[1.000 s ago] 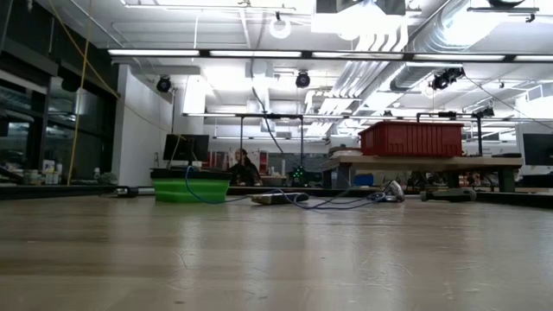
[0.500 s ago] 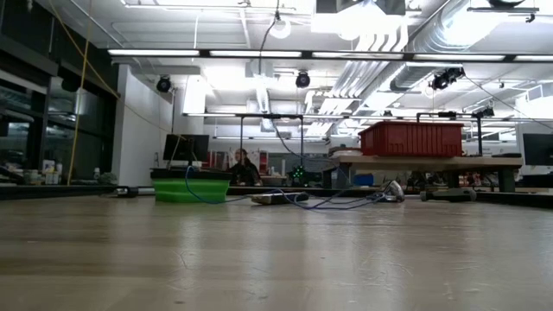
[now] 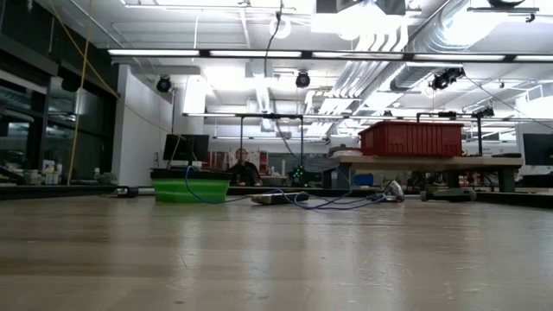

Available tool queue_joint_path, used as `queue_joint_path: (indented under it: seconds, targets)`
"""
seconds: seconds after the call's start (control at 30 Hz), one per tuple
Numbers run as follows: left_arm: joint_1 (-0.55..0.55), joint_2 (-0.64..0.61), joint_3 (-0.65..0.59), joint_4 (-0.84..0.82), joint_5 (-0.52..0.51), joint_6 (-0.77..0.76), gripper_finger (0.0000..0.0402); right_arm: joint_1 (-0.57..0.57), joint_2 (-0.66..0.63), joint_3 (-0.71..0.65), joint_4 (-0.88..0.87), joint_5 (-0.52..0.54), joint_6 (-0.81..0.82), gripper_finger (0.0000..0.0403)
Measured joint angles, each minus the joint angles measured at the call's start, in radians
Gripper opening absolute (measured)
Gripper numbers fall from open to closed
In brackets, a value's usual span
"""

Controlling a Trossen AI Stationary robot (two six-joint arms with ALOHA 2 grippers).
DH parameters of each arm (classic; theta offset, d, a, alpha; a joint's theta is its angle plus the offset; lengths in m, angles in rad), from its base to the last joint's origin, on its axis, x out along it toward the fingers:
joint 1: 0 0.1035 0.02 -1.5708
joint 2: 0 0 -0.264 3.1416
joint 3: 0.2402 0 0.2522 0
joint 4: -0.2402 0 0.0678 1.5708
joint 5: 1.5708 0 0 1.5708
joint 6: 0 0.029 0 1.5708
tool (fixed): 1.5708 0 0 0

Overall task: Coil cords
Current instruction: Coil the blue wire onto the spool

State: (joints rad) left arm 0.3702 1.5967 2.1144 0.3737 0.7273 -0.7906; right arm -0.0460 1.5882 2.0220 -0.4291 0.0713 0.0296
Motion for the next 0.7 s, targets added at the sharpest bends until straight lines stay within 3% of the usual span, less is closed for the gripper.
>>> queue_joint_path:
  seconds: [0.23,0.7]
  targets:
    - [0.000,0.000,0.000,-0.023,0.000,0.016,0.0001,0.007,-0.008,0.001,0.000,-0.129,0.100,0.0209]
    - [0.000,0.000,0.000,-0.065,-0.014,0.036,0.0001,0.016,0.050,0.001,0.018,-0.158,0.101,0.0207]
